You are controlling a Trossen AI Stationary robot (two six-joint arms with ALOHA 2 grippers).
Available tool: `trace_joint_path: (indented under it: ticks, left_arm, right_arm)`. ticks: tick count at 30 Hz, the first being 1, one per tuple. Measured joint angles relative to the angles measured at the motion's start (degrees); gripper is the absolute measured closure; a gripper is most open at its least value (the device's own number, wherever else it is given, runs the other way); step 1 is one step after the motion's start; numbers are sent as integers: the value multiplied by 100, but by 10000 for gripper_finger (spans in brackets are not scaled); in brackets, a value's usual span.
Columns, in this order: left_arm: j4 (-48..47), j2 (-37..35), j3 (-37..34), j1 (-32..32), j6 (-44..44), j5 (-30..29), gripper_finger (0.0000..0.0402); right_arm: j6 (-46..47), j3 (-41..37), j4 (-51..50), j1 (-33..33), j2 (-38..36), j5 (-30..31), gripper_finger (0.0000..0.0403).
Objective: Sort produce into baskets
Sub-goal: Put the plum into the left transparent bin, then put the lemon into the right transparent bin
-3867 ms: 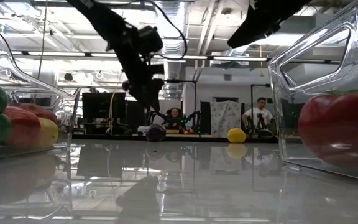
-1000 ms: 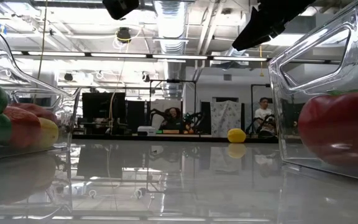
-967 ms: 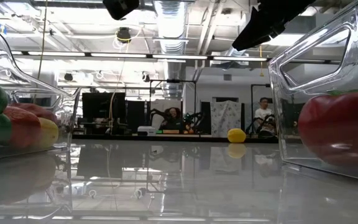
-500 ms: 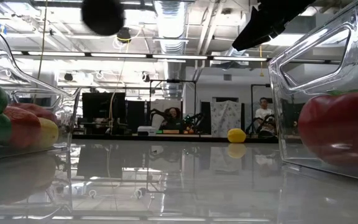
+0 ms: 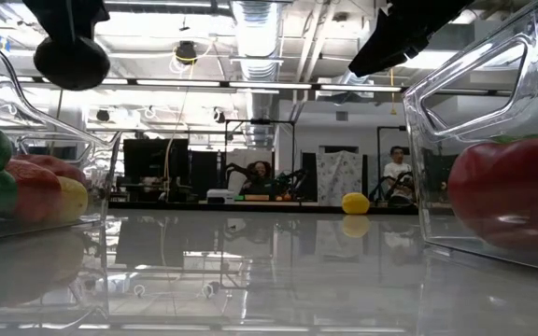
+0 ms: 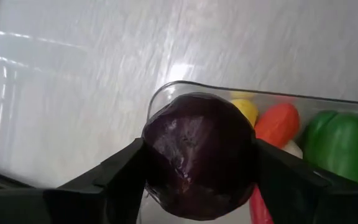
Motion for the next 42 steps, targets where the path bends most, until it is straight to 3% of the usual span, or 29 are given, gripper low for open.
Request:
trace_joint_path:
  ticks: [8,14,21,24,28,31,35,38,42]
  left_arm:
    - [224,1,-346,97,-87,54,79]
    - [248,1,-393,306,115,-282,62]
    - [1276,1,-395,542,1113,-2653,62]
    - [2012,1,-508,708,1823,-3165,62]
    - [3588,-42,-1130,965,3069,-3380,64]
    - [5351,-178,-1980,1312,4095,-3019,72]
    - [7458,-462,-2956,2071,4918,-1912,83]
    - [8463,-699,-3323,2795,5000,-1027,91]
    - [9139,-797,-3414,3657,4564,23,98]
  right_arm:
    - [15,0,-137,0,0,-2,85]
    - [22,0,-122,0,0,-2,85]
    - [105,0,-8,-25,87,-2,85]
    - [94,0,27,-71,263,-2,85]
    - [-39,0,60,-232,602,-30,85]
    - [-192,0,140,-416,910,-224,85]
    - [-336,0,411,-777,1244,-344,85]
    - [-395,0,614,-1131,1416,-725,85]
    - [-482,0,1054,-1621,1731,-1022,85]
